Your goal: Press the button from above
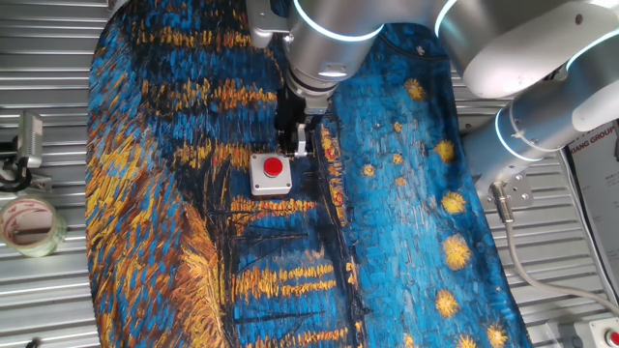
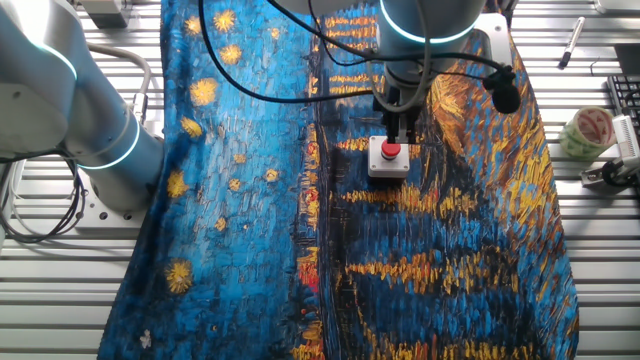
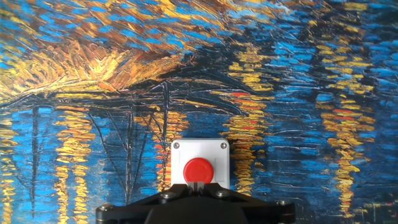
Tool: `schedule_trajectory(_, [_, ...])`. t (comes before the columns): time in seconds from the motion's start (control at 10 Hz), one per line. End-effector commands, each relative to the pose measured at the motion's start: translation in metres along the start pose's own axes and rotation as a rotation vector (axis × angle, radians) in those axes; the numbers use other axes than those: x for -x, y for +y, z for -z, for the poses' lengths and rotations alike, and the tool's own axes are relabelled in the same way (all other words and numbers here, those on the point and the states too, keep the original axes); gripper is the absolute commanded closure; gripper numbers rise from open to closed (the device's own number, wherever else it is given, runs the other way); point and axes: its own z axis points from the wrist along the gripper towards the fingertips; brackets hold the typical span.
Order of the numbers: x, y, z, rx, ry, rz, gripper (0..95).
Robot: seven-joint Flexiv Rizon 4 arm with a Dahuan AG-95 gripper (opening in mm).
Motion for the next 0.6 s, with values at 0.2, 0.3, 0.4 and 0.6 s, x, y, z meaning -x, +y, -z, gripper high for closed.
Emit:
schedule_trajectory(0.2, [0.0023,0.0002,0.0001,0.005,0.002,-0.005,95.0])
schedule_trajectory(0.3, [0.0023,0.0002,0.0001,0.003,0.006,-0.005,95.0])
schedule_trajectory(0.4, [0.0023,0.0002,0.0001,0.003,0.007,-0.003,95.0])
schedule_trajectory(0.6, [0.0023,0.0002,0.0001,0.004,0.011,0.000,95.0])
